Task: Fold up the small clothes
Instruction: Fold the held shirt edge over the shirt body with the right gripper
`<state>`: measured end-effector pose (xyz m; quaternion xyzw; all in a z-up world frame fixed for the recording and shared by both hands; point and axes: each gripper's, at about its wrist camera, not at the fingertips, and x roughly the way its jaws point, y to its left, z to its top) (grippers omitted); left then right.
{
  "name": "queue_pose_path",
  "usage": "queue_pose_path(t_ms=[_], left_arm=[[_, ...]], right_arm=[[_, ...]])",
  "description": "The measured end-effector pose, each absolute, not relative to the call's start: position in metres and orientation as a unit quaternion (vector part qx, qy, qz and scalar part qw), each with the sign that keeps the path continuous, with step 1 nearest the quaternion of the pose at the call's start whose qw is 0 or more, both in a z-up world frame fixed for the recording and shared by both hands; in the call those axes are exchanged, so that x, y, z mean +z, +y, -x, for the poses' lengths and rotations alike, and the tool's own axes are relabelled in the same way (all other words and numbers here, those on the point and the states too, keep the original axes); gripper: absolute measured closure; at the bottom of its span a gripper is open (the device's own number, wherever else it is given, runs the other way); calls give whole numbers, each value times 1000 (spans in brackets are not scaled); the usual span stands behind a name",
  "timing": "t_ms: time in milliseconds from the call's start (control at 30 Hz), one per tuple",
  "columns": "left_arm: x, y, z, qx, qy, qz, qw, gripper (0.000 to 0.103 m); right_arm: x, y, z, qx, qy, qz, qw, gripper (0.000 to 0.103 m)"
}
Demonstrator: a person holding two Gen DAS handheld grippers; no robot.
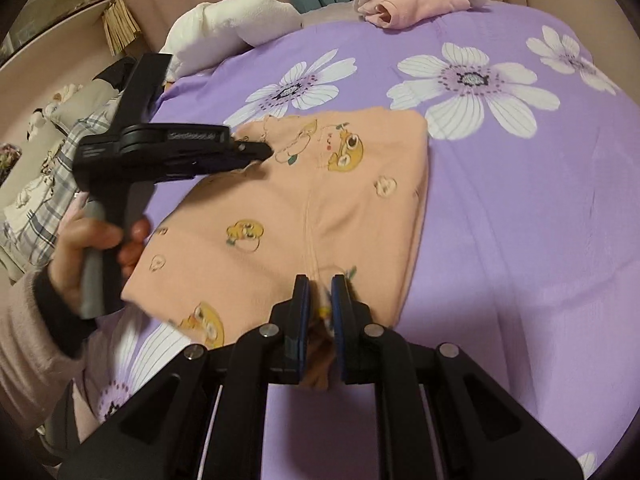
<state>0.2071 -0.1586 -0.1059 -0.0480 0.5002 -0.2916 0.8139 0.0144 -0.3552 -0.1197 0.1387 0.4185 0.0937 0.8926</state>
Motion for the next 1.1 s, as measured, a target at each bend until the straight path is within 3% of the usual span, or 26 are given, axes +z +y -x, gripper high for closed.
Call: queue_pose_path(t_ms=[433,833,1100], left_arm=[[-70,-107,-96,-340,435,12,834,62],[-112,-95,-73,-321,471,4,822,62],[-109,-87,-63,-324,483,20,813,62]], right_arm=[[-87,-335,-3,52,372,-92,922,88],[-110,-320,-5,18,400,-76,913,88],[-109,-320,1,17,405,-72,911,86]])
